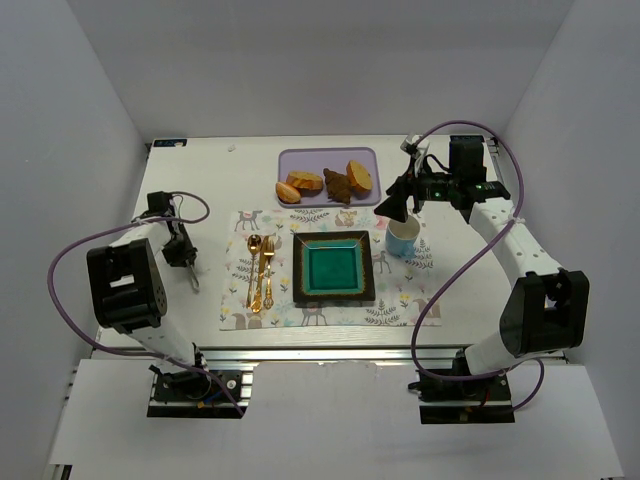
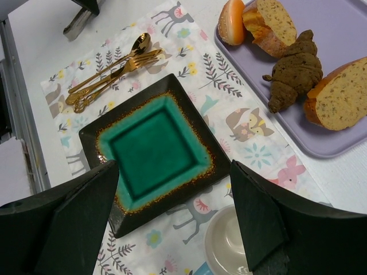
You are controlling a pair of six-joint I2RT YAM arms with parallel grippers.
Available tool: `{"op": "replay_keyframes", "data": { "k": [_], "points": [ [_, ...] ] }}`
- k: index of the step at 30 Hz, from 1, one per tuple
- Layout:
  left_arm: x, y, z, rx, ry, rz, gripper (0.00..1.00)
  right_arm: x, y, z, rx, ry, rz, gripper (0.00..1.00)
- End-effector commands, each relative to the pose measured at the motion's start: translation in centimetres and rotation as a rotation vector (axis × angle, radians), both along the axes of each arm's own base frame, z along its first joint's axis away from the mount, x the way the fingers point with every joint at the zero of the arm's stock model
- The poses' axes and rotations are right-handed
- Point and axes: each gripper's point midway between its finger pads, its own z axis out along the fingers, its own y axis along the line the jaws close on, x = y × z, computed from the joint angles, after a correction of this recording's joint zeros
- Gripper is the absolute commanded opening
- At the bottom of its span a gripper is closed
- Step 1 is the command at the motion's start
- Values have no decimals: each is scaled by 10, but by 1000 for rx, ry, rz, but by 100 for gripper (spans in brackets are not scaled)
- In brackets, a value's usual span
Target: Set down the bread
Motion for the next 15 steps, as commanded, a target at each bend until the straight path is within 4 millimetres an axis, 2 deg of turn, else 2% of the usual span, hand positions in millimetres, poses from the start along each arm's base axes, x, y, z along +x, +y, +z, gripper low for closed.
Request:
{"op": "replay_keyframes", "data": {
  "k": [1,2,3,5,6,7,8,12,15],
  "points": [
    [19,-8,29,-38,-121,-7,31,-1,1,24,8,-71,15,83],
    [23,-10,41,-44,-156,-6,19,-2,0,23,6,-72,13,83],
    [29,-17,54,-81,-202,-5,14,-2,-1,24,4,-75,9,83],
    [42,-32,98,-132,-332,-38,9,-2,-2,24,-2,-82,5,84],
    [45,-45,112,-165,-371,-56,8,-2,-2,23,-4,-82,4,84],
    [48,-62,135,-225,-434,-100,8,-1,-3,24,-7,-87,1,84],
    [52,-77,152,-267,-475,-134,10,-1,-3,24,-7,-88,1,84],
    [53,-134,195,-450,-549,-226,33,2,-6,25,-8,-93,-9,84],
    [54,-162,212,-514,-552,-282,43,3,-7,28,-6,-102,-10,84]
  ]
}}
